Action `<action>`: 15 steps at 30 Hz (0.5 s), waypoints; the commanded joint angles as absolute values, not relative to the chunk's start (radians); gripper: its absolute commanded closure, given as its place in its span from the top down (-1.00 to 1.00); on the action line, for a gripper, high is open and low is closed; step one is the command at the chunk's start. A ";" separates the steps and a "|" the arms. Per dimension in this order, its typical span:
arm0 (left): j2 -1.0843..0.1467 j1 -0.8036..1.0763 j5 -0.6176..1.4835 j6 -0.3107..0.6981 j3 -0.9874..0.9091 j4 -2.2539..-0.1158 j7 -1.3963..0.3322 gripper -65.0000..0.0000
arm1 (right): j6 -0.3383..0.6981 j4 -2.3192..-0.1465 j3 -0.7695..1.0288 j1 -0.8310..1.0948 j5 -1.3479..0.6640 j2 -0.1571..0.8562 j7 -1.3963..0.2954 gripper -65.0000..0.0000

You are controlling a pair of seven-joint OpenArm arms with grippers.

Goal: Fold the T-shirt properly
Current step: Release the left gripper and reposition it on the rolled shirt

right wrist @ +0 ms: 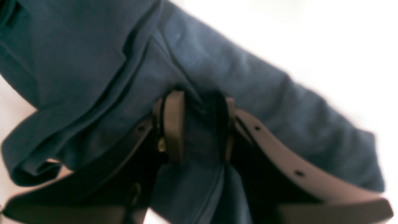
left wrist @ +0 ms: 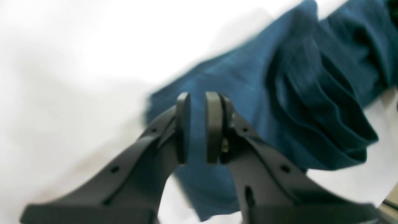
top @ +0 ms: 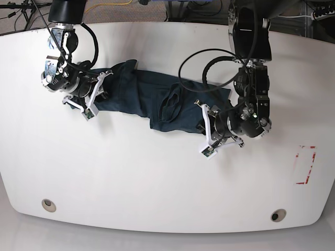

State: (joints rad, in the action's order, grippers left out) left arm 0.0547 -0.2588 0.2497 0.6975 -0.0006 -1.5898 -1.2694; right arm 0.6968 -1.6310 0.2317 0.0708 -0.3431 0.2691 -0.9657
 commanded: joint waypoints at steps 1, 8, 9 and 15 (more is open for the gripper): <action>0.048 -0.282 0.182 0.698 -0.005 -1.598 -1.213 -0.80 | 0.698 -1.687 0.236 0.058 -0.352 0.280 -0.949 -0.51; 0.044 -0.217 0.041 0.698 -0.007 -1.534 -1.089 -0.80 | 0.698 -1.804 0.236 0.054 -0.360 0.278 -1.007 -0.51; 0.035 -0.211 0.035 0.698 -0.007 -1.523 -1.079 -0.80 | 0.698 -1.821 0.236 0.053 -0.361 0.271 -1.017 -0.51; -0.028 -0.193 0.039 0.698 -0.007 -1.445 -1.041 -0.80 | 0.698 -1.988 0.222 0.036 -0.363 0.200 -1.058 -0.49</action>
